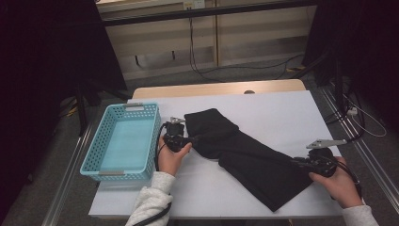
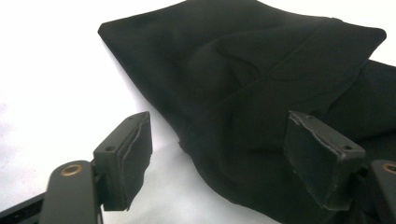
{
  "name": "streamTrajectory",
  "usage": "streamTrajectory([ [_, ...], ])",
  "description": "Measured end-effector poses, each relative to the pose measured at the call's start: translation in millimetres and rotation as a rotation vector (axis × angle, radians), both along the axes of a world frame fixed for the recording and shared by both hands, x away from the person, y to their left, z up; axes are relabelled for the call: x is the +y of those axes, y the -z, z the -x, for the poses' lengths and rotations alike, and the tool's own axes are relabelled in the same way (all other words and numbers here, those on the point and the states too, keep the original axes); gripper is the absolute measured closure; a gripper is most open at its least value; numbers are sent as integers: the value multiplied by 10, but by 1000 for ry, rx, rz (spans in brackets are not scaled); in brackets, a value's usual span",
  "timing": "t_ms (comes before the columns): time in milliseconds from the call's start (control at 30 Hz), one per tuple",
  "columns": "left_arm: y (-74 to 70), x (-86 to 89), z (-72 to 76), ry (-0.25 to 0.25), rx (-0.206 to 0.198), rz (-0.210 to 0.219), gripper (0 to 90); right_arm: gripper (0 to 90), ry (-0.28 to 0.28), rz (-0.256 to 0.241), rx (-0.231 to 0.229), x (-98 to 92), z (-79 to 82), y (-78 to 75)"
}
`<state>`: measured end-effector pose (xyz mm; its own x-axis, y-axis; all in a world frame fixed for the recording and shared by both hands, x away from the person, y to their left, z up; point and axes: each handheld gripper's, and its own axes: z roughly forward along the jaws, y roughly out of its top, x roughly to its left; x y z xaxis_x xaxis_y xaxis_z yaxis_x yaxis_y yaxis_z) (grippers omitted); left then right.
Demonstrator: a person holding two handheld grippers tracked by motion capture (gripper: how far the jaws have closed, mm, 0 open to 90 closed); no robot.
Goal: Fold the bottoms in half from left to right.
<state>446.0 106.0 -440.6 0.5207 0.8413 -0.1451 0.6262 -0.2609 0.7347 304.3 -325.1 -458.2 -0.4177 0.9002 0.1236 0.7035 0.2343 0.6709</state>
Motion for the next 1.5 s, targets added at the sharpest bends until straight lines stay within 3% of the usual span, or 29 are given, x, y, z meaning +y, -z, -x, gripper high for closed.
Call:
streamTrajectory([
  [67,-3,-3,1,3,5,0,226,871,-11,-16,0,24,11,14],
  [200,1,-1,4,8,3,-10,221,883,-20,-7,12,31,3,-13],
  [367,1,22,-7,2,5,-15,215,884,-22,6,50,-140,49,-55],
  [433,7,24,-12,-9,5,-8,208,877,4,24,27,-224,52,-55],
  [500,8,40,-17,-9,6,-19,201,798,27,40,3,-242,38,-49],
  [600,11,38,-9,-4,6,-25,198,650,11,50,-27,-140,2,-60],
  [833,32,56,10,-4,26,-36,167,476,-37,65,-88,214,-157,-111],
  [967,32,65,22,-8,19,-32,163,440,-69,56,-124,418,-224,-128],
  [1100,23,66,33,-4,24,-34,160,436,-77,50,-127,547,-318,-94],
  [1300,35,49,31,11,26,-43,158,452,-39,42,-115,543,-456,-34],
  [1500,66,46,-50,-10,25,-56,160,440,-39,39,-107,495,-422,-33],
])
